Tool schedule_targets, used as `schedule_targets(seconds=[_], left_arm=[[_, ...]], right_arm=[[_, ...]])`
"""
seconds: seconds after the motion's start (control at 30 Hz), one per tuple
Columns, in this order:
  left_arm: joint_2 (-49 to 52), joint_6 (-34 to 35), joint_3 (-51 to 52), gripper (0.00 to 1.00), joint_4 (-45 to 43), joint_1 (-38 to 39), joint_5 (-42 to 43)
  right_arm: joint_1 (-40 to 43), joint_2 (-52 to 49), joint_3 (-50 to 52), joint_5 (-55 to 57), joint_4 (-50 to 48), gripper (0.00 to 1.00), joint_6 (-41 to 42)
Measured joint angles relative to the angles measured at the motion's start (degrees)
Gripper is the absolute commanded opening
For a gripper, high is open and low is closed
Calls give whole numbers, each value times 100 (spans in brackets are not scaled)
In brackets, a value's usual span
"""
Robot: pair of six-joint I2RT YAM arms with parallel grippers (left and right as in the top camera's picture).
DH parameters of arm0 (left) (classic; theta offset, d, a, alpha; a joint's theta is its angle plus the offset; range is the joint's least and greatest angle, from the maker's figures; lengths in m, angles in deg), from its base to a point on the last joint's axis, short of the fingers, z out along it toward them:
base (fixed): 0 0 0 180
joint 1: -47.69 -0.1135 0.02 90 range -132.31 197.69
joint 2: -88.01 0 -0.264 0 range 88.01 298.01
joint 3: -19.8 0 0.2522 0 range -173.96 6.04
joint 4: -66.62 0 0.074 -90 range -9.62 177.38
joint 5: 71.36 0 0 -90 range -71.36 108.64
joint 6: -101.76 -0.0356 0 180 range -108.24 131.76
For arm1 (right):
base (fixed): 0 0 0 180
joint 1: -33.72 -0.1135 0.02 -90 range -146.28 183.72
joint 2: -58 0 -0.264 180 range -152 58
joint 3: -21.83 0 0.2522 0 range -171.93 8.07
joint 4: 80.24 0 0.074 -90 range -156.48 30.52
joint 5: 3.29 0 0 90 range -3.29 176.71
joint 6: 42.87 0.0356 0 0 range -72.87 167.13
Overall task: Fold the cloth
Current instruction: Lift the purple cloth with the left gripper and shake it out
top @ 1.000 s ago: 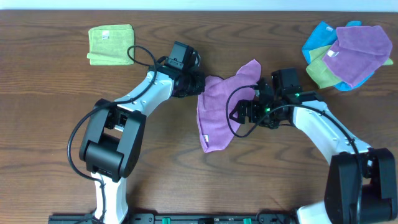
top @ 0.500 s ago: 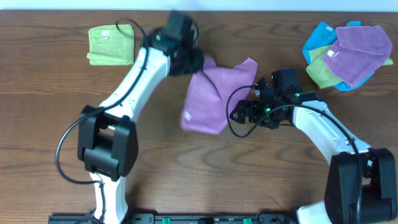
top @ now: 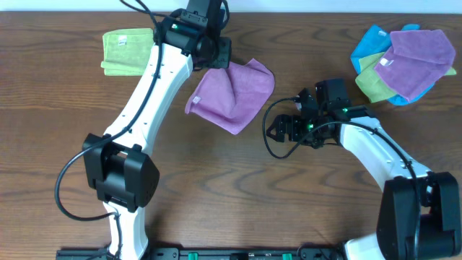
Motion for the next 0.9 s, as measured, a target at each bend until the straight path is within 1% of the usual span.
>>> schedule_targets(seconds=[0.27, 0.33, 0.4, 0.5, 0.63, 0.73, 0.9], left_arm=[[2, 2, -24, 6, 4, 7, -31], [22, -46, -205, 6, 109, 4, -35], [63, -107, -636, 6, 354, 4, -94], [83, -260, -1709, 6, 839, 7, -293], [68, -439, -2918, 6, 1215, 4, -435], [28, -643, -3405, 6, 1344, 7, -586], [2, -1091, -3578, 6, 1735, 4, -1182]], right_arm=[[0, 2, 0, 0, 0, 99, 0], [0, 2, 0, 0, -4, 99, 0], [0, 2, 0, 0, -4, 99, -2], [0, 2, 0, 2, -7, 99, -2], [0, 2, 0, 2, -13, 99, -2], [0, 2, 0, 2, -11, 99, -2], [0, 2, 0, 2, 37, 99, -4]])
